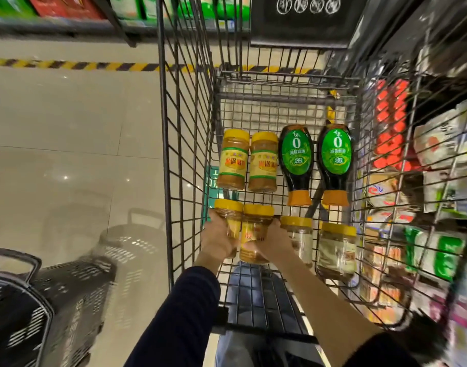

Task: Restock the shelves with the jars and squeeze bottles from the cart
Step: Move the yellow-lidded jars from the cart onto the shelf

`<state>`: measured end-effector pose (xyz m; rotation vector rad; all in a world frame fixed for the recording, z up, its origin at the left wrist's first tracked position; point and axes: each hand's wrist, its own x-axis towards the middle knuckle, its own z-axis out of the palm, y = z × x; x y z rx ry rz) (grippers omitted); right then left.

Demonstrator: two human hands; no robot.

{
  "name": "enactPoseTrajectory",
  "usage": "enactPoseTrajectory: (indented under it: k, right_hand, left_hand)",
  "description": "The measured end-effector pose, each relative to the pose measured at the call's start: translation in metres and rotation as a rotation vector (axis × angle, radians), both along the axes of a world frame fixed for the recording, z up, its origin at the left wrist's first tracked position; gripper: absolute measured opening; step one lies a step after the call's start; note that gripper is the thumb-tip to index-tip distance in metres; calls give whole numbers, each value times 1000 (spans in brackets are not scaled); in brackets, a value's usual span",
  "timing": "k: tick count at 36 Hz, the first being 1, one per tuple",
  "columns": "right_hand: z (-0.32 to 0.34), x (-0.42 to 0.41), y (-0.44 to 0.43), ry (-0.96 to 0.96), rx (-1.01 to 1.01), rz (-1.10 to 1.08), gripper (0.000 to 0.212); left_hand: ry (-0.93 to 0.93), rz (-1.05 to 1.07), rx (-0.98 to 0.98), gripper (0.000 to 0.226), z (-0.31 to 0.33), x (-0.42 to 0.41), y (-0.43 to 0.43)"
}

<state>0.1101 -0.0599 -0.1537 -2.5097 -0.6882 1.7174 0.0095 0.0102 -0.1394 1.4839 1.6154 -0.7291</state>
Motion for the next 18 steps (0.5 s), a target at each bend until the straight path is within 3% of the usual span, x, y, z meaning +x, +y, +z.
enactPoseTrajectory:
  k: [4, 12, 15, 18]
  right_hand:
    - [0, -3, -2, 17, -7, -23, 99]
    - [4, -12, -1, 85, -101, -116, 82]
    - [2, -12, -2, 91, -118, -183, 56]
    - [-2, -9, -6, 108, -49, -235, 49]
  left_hand:
    - [-26, 35, 0, 91, 3, -1, 2]
    - [-89, 122, 20, 88, 26, -4, 8]
    - [-165, 117, 72, 87, 35, -9, 5]
    - [-239, 76, 100, 98, 22, -17, -4]
